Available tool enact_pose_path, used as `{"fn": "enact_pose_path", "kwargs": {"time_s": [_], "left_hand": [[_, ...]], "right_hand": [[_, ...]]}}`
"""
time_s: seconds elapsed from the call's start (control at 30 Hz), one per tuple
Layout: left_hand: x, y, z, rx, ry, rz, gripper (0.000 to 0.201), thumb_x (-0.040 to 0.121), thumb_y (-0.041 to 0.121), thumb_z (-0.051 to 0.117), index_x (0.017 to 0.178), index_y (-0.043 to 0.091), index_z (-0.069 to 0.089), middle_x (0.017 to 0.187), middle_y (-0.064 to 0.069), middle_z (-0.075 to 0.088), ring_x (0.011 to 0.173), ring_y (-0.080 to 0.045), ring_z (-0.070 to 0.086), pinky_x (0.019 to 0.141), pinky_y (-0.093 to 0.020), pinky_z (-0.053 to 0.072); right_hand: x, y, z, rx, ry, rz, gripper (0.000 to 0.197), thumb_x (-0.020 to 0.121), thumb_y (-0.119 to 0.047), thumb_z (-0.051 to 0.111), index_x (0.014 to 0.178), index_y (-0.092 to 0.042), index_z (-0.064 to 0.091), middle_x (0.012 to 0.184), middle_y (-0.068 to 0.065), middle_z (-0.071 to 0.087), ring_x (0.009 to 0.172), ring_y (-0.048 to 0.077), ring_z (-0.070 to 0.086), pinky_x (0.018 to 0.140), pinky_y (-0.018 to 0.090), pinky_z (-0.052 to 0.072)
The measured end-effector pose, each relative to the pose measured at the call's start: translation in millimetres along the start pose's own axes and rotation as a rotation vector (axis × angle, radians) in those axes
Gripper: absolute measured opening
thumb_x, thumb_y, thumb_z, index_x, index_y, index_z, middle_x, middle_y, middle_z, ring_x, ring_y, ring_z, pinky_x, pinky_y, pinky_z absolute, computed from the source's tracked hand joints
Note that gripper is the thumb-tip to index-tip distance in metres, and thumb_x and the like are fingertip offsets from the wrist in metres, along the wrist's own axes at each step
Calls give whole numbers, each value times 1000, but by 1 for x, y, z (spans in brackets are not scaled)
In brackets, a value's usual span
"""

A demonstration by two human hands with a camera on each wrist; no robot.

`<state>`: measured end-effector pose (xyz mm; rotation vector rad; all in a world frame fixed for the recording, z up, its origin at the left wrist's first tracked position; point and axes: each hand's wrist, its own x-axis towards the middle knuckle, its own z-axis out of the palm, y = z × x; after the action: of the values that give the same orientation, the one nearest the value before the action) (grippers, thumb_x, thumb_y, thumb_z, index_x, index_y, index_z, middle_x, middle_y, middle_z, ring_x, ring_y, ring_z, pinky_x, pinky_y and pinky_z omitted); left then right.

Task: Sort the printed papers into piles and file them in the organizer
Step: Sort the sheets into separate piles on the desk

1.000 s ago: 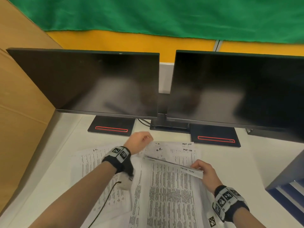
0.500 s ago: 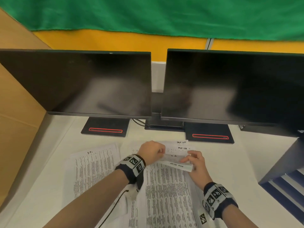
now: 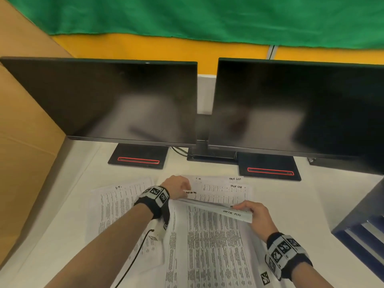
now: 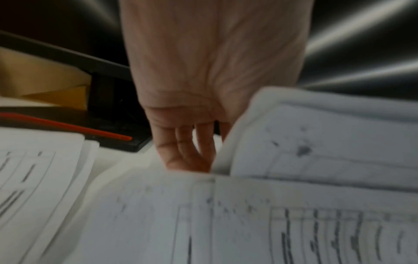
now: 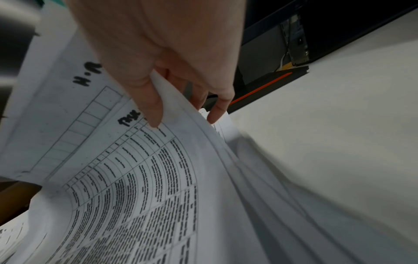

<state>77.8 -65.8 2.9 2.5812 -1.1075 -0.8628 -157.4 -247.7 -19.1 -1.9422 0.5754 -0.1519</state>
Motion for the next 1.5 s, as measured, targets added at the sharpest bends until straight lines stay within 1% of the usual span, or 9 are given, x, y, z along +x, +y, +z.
{"fn": "enact_pose_path", "kwargs": {"time_s": [0.27,0.4,0.57,0.93,1.07,1.27,1.37,1.43,1.5], "left_hand": [[-6,-1,10,-146,76,196,2,81,18,70,82,19,68,98,4,62,92,-15,58,87,-29,46],[-2,7,6,-167,-19,166,5,82,20,69,80,22,66,135,1,40,124,-15,41,108,-30,34],[14,28,7,-425,0,82,15,90,28,60,88,14,63,106,-2,55,103,-18,53,85,-28,41],[39,25,19,-339,55,72,42,82,18,69,122,17,56,126,-3,56,108,-20,53,95,-30,43],[33,22,16,-275,131,215,9,84,18,67,89,15,73,98,2,65,89,-17,56,80,-23,47],[10,7,9,-326,43,290,7,85,13,67,84,16,72,112,1,68,97,-7,59,74,0,44],[7,4,6,-294,27,284,9,85,12,67,81,18,72,107,4,67,93,-7,58,69,0,43],[4,3,3,-295,41,257,5,85,19,67,85,17,72,101,6,65,91,-8,56,73,-7,43],[5,-1,-1,-245,262,168,14,86,29,64,94,20,70,98,5,59,93,-11,53,82,-24,43]], "right_hand": [[11,-5,-3,17,120,48,37,76,4,70,85,-31,63,120,-1,47,101,14,55,98,29,42],[20,1,-8,17,46,186,38,79,-2,68,115,-10,59,112,-1,58,101,15,57,90,22,43],[18,-2,-9,-185,-3,126,11,81,-10,67,88,-19,67,87,-3,65,78,5,58,61,7,38],[5,-9,-11,-273,28,94,11,80,-14,68,79,-25,67,79,-6,63,82,14,55,78,25,45],[4,-2,-11,-580,175,38,12,75,-32,72,75,-41,63,82,-23,56,100,7,41,99,39,14],[9,-1,-10,-739,203,-136,2,76,-31,70,78,-32,69,82,-21,67,128,2,26,102,43,-34],[15,-5,-9,-745,145,-158,3,77,-30,69,78,-32,69,86,-19,66,124,-4,25,108,47,-24],[17,-11,-11,-574,57,-121,16,77,-22,71,75,-37,64,91,-13,64,112,2,46,112,39,19],[16,-14,-14,-397,16,-78,36,77,-12,69,69,-44,56,88,-4,65,90,12,60,77,18,44]]}}
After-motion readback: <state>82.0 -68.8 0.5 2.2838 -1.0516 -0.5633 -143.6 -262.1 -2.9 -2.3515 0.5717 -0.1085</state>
